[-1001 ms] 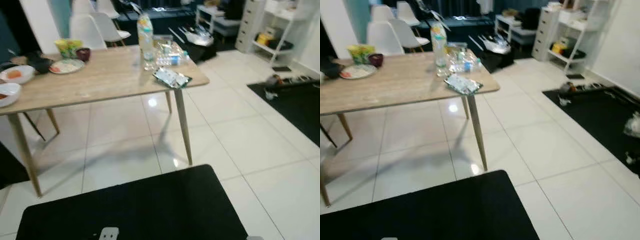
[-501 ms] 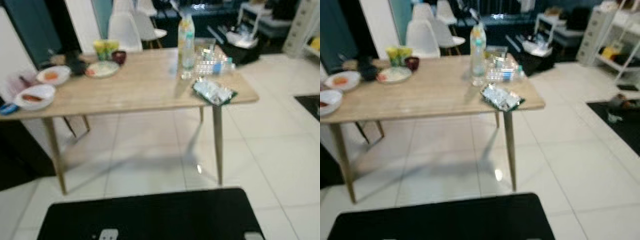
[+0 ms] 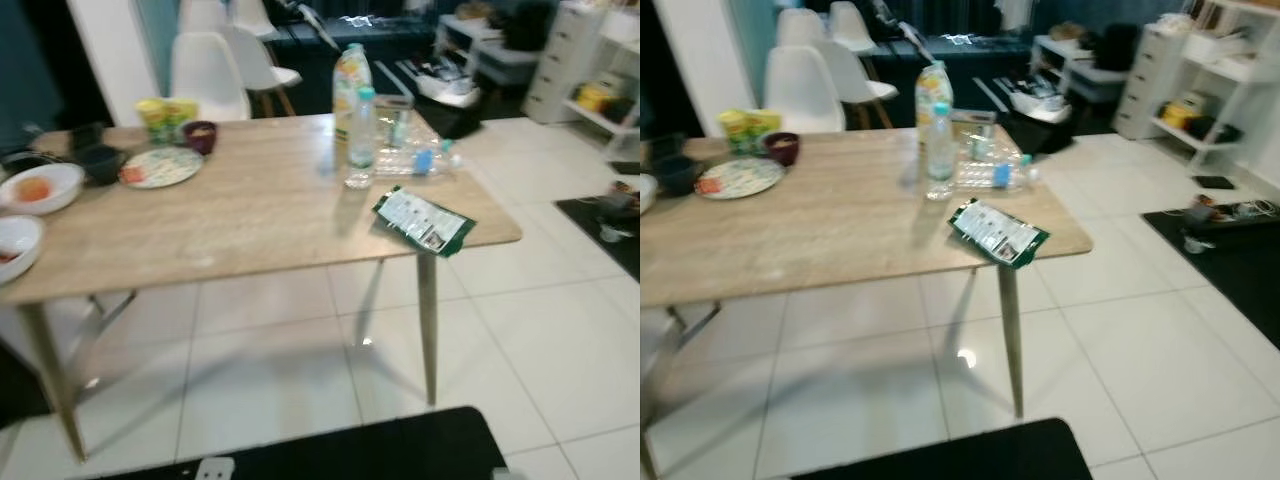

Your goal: Restocking fridge

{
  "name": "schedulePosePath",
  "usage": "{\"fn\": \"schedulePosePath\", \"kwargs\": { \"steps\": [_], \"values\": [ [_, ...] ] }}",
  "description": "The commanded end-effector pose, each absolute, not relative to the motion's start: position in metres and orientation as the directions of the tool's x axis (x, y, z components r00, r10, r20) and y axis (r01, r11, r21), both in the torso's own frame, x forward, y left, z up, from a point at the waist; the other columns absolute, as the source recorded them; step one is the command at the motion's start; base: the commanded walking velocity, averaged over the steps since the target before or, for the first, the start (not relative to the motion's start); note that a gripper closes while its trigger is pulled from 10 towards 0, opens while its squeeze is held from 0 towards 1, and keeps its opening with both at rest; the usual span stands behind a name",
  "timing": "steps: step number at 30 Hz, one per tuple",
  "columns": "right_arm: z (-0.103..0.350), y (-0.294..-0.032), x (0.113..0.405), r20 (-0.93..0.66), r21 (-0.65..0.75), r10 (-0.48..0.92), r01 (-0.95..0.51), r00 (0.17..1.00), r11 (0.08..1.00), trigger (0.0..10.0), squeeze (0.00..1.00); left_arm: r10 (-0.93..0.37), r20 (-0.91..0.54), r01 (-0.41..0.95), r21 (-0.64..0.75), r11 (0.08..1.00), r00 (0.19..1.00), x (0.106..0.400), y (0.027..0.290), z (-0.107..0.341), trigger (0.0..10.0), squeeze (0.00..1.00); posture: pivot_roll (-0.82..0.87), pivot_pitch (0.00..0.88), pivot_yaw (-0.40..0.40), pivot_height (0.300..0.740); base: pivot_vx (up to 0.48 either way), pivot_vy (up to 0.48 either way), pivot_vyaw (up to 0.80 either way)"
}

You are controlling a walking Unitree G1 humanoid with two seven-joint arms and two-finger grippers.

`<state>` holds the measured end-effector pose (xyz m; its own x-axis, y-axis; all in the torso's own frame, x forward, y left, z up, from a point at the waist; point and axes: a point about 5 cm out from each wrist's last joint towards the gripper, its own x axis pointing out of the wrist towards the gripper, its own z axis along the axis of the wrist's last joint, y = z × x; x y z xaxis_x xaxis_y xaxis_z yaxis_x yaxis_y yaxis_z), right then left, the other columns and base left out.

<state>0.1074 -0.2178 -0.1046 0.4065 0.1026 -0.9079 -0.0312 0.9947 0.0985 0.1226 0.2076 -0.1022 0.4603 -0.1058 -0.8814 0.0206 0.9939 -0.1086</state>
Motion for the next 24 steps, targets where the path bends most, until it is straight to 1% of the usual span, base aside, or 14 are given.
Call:
{"fn": "schedulePosePath", "kwargs": {
  "steps": [1, 4, 8, 17, 21, 24],
  "values": [
    [-0.1059, -0.2215, 0.1008, -0.917, 0.083, 0.084, -0.021, 0.389, 0.996, 10.0, 0.00, -0.113, -0.890, 0.025, -0.113, 0.993, 0.441, 0.1171, 0.2042, -0.1046, 10.0, 0.00, -0.01, 0.000, 0.018, 0.740, 0.390, 0.000, 0.00],
    [-0.1059, -0.2213, 0.1011, -0.916, 0.081, 0.080, -0.015, 0.393, 0.997, 10.0, 0.00, -0.109, -0.891, 0.022, -0.110, 0.994, 0.441, 0.1170, 0.2044, -0.1047, 10.0, 0.00, -0.01, 0.000, 0.018, 0.740, 0.326, 0.000, 0.00],
    [-0.1061, -0.2203, 0.1011, -0.917, 0.080, 0.082, -0.021, 0.391, 0.997, 10.0, 0.00, -0.090, -0.892, -0.001, -0.101, 0.995, 0.443, 0.1166, 0.2055, -0.1049, 10.0, 0.00, -0.01, 0.000, 0.014, 0.740, 0.000, 0.000, 0.00],
    [-0.1052, -0.2205, 0.1042, -0.913, 0.081, 0.085, -0.025, 0.399, 0.996, 10.0, 0.00, -0.105, -0.892, 0.011, -0.112, 0.994, 0.439, 0.1162, 0.2047, -0.1050, 10.0, 0.00, -0.01, 0.000, 0.013, 0.740, 0.000, 0.000, 0.00],
    [-0.1055, -0.2197, 0.1038, -0.914, 0.082, 0.085, -0.026, 0.397, 0.996, 10.0, 0.00, -0.100, -0.900, 0.052, -0.086, 0.995, 0.424, 0.1161, 0.2055, -0.1051, 10.0, 0.00, -0.01, 0.000, 0.013, 0.740, 0.000, -0.472, 0.00],
    [-0.1055, -0.2187, 0.1043, -0.913, 0.084, 0.088, -0.027, 0.398, 0.996, 10.0, 0.00, -0.098, -0.898, 0.033, -0.093, 0.995, 0.428, 0.1161, 0.2055, -0.1051, 10.0, 0.00, -0.01, 0.000, 0.015, 0.740, 0.000, -0.472, 0.00]
  ]
}}
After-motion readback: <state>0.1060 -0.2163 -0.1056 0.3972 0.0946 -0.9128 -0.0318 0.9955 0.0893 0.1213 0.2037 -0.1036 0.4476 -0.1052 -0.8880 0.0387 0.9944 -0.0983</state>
